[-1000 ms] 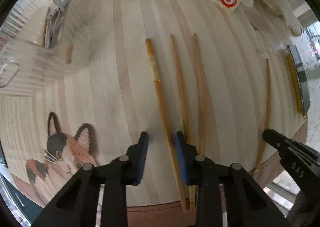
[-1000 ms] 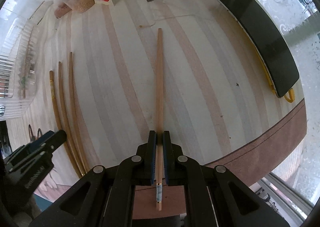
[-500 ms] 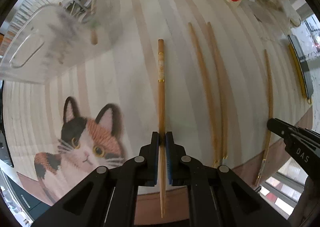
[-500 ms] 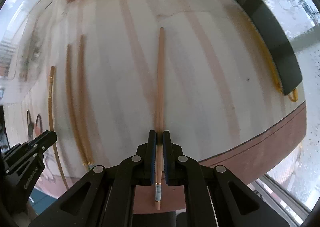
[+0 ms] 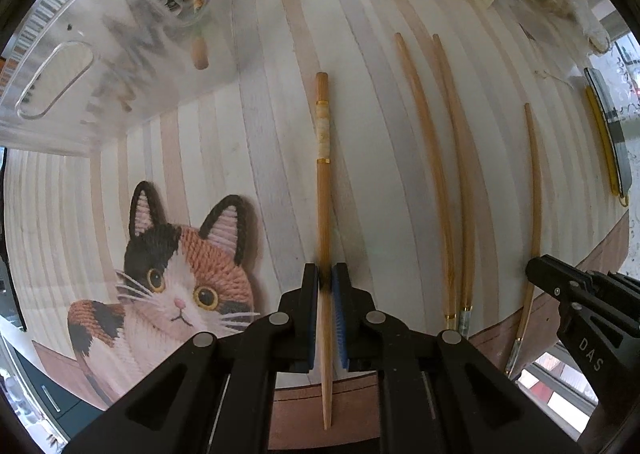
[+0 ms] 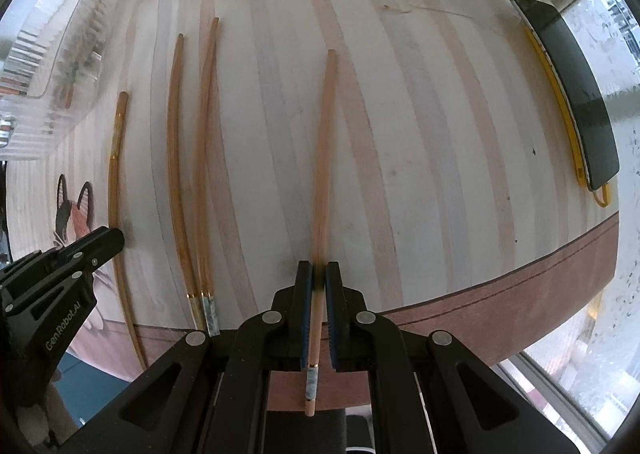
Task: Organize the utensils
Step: 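Lift both chopsticks and carry them over the clear tray, then lower the chopsticks into the tray and open both grippers, then move both open grippers back to the last wooden chopsticks, then grasp a wooden chopstick with the right gripper while the left grasps the other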
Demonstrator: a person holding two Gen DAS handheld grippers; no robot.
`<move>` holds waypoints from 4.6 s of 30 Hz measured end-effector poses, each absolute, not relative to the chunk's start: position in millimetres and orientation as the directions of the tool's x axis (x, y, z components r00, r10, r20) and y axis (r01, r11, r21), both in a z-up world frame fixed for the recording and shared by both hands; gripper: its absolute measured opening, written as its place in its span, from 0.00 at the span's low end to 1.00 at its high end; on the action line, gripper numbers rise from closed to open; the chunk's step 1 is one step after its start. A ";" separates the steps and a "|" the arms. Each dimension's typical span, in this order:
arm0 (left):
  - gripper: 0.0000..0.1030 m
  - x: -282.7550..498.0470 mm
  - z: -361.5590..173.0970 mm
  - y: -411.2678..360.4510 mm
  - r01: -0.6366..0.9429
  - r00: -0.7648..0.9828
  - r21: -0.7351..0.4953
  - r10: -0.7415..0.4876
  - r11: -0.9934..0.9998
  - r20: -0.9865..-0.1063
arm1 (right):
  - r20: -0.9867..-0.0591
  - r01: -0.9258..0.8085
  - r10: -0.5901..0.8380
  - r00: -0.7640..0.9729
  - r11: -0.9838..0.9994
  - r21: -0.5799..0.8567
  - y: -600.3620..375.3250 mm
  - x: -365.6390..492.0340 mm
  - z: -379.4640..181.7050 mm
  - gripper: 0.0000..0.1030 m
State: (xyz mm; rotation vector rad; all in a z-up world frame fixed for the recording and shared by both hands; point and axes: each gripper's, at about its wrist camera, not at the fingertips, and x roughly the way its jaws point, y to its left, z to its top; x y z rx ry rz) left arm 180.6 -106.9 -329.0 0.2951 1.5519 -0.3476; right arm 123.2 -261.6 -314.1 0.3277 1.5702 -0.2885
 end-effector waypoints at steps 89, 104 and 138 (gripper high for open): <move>0.89 345.6 -163.0 44.0 0.012 0.397 0.127 0.112 0.992 -0.911 | -0.951 0.158 0.171 0.256 0.964 0.215 -188.1 350.8 -188.1 0.07; 1.00 276.8 -186.5 39.9 0.097 0.449 0.133 0.076 0.986 -0.890 | -0.987 0.365 0.070 0.148 0.923 0.121 -247.7 216.3 -254.5 0.26; 0.68 184.6 -316.5 -180.5 0.322 0.075 -0.003 -0.028 0.947 -0.997 | -0.999 0.390 -0.048 0.015 0.920 -0.038 -372.5 113.9 -296.1 0.07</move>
